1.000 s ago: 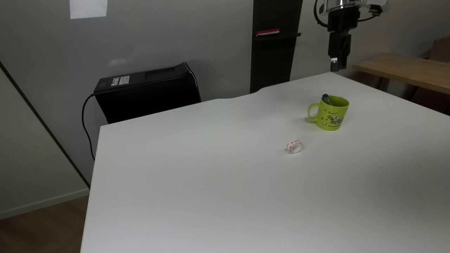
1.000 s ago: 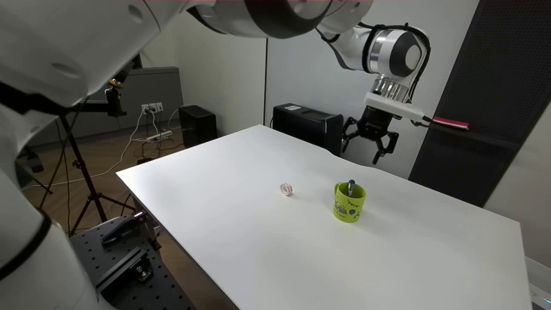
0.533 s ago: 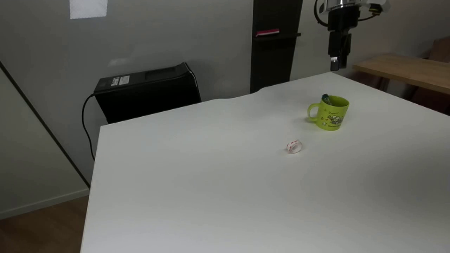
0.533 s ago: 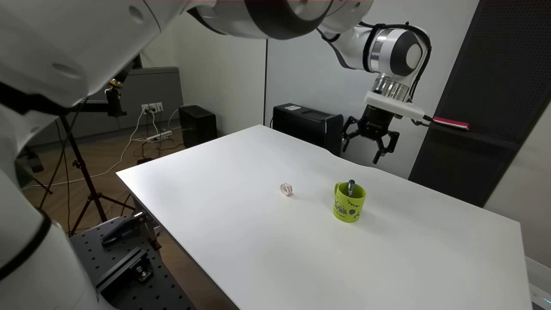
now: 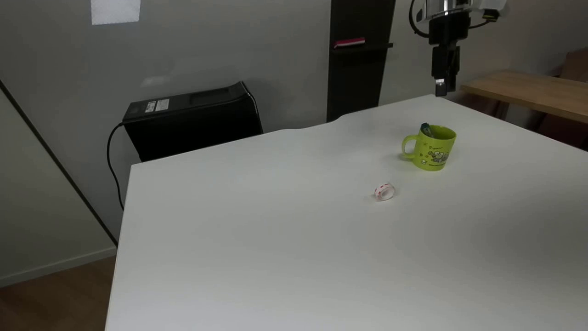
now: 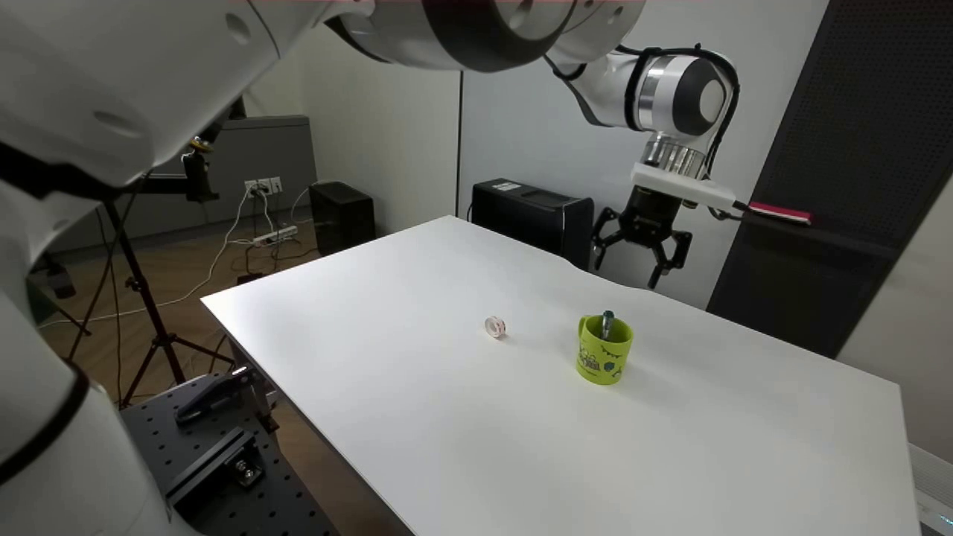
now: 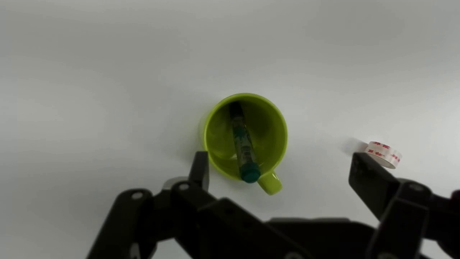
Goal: Take the marker out of the mug and put it on the table
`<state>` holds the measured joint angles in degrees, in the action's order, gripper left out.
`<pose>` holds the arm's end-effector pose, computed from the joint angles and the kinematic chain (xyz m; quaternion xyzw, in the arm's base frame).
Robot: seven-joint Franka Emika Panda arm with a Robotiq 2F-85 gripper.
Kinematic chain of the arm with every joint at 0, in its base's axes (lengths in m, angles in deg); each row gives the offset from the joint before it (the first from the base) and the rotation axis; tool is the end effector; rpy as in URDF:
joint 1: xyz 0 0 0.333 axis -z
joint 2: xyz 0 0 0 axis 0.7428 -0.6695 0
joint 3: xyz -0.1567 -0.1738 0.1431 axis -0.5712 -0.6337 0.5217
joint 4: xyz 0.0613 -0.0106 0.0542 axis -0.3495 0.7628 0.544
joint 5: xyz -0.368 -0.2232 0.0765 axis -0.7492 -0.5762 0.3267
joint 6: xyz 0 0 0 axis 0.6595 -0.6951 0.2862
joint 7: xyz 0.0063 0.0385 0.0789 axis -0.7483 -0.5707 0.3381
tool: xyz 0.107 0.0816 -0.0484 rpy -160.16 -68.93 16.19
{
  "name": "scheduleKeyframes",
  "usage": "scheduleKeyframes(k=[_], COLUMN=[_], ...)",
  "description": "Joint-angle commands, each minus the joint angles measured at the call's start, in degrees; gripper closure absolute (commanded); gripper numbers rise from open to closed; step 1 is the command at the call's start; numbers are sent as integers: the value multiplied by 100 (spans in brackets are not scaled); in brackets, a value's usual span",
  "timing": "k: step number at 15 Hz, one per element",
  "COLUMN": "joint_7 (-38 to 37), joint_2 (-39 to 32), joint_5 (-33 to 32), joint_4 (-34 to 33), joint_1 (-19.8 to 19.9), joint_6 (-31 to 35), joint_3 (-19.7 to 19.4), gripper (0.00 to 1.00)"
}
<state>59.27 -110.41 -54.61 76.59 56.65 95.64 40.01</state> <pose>0.7252 -0.1112 0.1831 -0.9620 -0.2236 0.1505 0.0447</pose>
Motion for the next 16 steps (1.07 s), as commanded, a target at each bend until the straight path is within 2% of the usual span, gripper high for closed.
scheduleKeyframes(k=[1,7,16], joint_7=[-73,-34,-116], joint_2=[-189,-468,-931], joint_5=[-293,-491,-841], joint_4=[-207,-363,-641], joint_1=[-100,-215,-344], joint_6=[-123,-294,-64], joint_3=[-19,-3,-46], gripper=[0,0,0])
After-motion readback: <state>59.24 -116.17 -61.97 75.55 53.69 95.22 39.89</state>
